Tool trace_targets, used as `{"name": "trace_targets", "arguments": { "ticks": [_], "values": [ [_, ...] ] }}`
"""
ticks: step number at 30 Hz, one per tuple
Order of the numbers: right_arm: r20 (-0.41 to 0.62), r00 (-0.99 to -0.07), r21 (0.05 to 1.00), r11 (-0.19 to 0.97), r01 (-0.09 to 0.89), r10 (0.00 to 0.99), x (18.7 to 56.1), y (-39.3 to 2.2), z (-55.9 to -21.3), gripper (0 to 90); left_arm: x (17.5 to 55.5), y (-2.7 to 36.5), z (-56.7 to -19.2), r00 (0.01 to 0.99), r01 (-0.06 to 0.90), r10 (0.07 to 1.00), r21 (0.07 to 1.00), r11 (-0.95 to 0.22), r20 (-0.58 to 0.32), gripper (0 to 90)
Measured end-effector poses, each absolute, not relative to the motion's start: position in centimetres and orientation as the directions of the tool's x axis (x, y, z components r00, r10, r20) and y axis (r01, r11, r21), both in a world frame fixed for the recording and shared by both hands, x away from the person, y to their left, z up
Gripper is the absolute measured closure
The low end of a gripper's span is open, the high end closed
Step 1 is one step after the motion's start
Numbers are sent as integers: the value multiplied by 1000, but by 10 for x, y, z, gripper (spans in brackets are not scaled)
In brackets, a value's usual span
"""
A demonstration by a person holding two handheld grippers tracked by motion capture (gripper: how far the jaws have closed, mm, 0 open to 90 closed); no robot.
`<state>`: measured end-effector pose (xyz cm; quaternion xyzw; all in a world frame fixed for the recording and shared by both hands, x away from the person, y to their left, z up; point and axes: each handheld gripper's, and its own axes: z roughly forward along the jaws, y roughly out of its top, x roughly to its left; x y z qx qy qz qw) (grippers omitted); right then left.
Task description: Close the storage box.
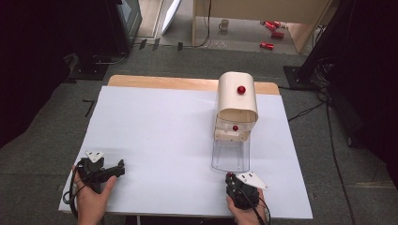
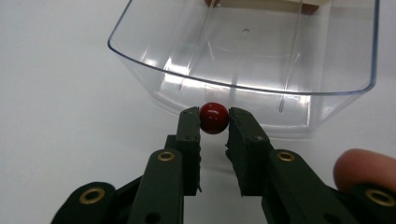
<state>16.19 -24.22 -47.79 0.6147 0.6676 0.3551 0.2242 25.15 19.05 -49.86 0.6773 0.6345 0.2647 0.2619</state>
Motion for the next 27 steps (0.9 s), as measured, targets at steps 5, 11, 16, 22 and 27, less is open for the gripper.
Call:
{"name": "trace_targets", "arguments": {
  "ticks": [5,11,16,22,27],
  "values": [
    [140,-128,744,-19,667,982,165,-241,-484,745,251,191,-499,55,721,998,691,-58,26,0],
    [135,-130,749,-16,663,982,167,-240,-485,748,251,191,-499,55,721,998,691,-58,26,0],
    [140,-131,745,-17,667,982,169,-240,-484,748,251,190,-499,55,721,998,691,-58,26,0],
    [137,-134,754,-16,657,982,174,-243,-477,748,251,190,-499,55,721,998,691,-58,26,0],
    [128,-132,757,-11,653,983,182,-246,-474,748,251,190,-499,55,721,998,691,-58,26,0]
  ]
}}
